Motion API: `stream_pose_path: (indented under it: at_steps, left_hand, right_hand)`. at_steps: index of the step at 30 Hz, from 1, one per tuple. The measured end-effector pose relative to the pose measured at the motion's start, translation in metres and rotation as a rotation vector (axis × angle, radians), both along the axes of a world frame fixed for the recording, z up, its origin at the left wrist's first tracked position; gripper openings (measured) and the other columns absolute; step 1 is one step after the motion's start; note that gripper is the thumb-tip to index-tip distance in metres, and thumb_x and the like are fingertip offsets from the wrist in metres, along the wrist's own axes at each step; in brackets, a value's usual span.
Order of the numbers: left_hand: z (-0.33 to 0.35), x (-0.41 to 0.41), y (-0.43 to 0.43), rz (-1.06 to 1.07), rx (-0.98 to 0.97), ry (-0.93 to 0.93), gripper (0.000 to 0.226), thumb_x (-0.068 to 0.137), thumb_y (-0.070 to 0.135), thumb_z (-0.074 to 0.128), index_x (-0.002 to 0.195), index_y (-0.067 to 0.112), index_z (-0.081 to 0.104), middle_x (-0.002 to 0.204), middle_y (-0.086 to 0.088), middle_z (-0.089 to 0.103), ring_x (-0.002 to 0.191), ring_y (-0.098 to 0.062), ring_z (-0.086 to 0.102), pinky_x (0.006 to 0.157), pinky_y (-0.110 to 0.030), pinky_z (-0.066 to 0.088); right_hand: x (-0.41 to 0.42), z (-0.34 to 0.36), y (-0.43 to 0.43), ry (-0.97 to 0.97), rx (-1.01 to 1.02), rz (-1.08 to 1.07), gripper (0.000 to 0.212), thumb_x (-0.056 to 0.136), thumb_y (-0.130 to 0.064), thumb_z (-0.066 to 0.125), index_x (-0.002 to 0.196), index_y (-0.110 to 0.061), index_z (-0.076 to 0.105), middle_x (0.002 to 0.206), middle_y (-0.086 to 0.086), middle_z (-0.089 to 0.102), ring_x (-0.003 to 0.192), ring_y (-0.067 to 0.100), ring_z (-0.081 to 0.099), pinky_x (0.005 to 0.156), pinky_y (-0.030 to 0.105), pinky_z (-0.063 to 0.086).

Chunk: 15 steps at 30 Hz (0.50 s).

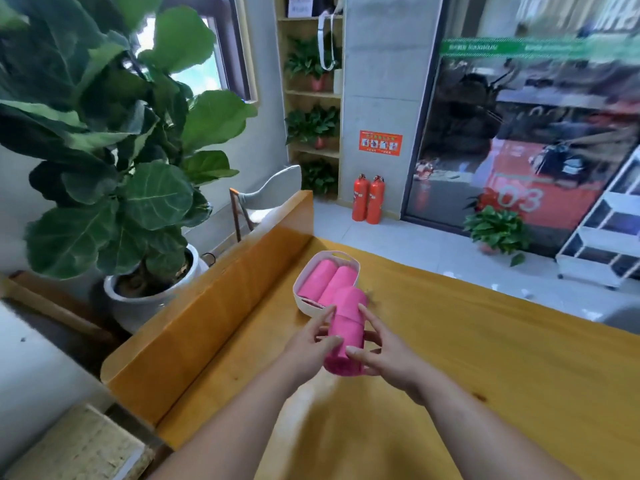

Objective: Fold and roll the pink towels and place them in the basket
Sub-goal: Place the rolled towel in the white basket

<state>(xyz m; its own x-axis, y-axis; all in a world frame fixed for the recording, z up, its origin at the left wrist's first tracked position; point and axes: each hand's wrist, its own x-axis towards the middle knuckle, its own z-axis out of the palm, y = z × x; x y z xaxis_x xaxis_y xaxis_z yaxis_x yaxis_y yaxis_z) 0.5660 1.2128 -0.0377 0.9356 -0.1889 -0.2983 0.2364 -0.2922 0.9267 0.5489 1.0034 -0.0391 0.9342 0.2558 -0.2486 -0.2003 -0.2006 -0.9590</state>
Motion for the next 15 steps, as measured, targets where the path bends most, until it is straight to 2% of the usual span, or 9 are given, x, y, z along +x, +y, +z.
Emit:
stream_pose_path:
  at_steps: [2, 4, 6, 9, 12, 15]
  left_hand:
    - [0.001, 0.021, 0.016, -0.041, -0.003, -0.005, 0.071, 0.083, 0.036, 0.074, 0.146, 0.059, 0.049, 0.122, 0.005, 0.07, 0.106, -0.013, 0.072, 0.094, -0.043, 0.061]
    - [0.003, 0.042, 0.03, -0.08, -0.006, -0.003, 0.074, 0.08, 0.04, 0.076, 0.145, 0.061, 0.048, 0.125, 0.004, 0.069, 0.108, -0.014, 0.072, 0.095, -0.046, 0.061]
    - [0.007, 0.064, 0.042, -0.104, 0.001, 0.007, 0.073, 0.077, 0.043, 0.076, 0.142, 0.064, 0.049, 0.127, 0.004, 0.068, 0.109, -0.016, 0.072, 0.096, -0.047, 0.061]
    - [0.013, 0.101, 0.055, -0.142, 0.027, 0.009, 0.075, 0.075, 0.045, 0.077, 0.141, 0.065, 0.049, 0.124, 0.002, 0.069, 0.106, -0.019, 0.073, 0.093, -0.048, 0.062]
    - [0.015, 0.132, 0.065, -0.164, 0.033, 0.012, 0.077, 0.076, 0.045, 0.076, 0.147, 0.057, 0.048, 0.126, 0.002, 0.068, 0.108, -0.019, 0.072, 0.094, -0.044, 0.062]
    - [0.01, 0.156, 0.068, -0.164, 0.033, 0.016, 0.08, 0.076, 0.04, 0.073, 0.153, 0.043, 0.049, 0.121, 0.001, 0.072, 0.105, -0.017, 0.073, 0.094, -0.039, 0.061]
  right_hand:
    - [0.016, 0.003, 0.017, 0.02, -0.031, -0.006, 0.11, 0.078, -0.046, 0.092, 0.161, -0.055, 0.02, 0.143, -0.003, 0.059, 0.108, 0.019, 0.076, 0.092, 0.051, 0.063]
    - [0.032, 0.004, 0.033, 0.044, -0.042, -0.03, 0.111, 0.079, -0.044, 0.092, 0.161, -0.057, 0.018, 0.142, -0.007, 0.059, 0.108, 0.017, 0.076, 0.092, 0.054, 0.062]
    - [0.048, 0.007, 0.047, 0.058, -0.005, -0.071, 0.109, 0.084, -0.035, 0.09, 0.163, -0.051, 0.016, 0.14, -0.006, 0.059, 0.111, 0.011, 0.073, 0.092, 0.047, 0.063]
    - [0.075, 0.01, 0.062, 0.073, -0.008, -0.113, 0.111, 0.083, -0.036, 0.09, 0.164, -0.049, 0.016, 0.145, -0.001, 0.056, 0.124, 0.011, 0.066, 0.095, 0.043, 0.062]
    - [0.099, 0.006, 0.074, 0.131, 0.06, -0.199, 0.108, 0.085, -0.03, 0.089, 0.163, -0.047, 0.017, 0.139, -0.004, 0.061, 0.12, 0.015, 0.07, 0.095, 0.047, 0.062]
    - [0.12, -0.004, 0.082, 0.188, 0.082, -0.263, 0.114, 0.079, -0.036, 0.093, 0.164, -0.047, 0.018, 0.147, 0.002, 0.06, 0.119, 0.023, 0.071, 0.095, 0.052, 0.061]
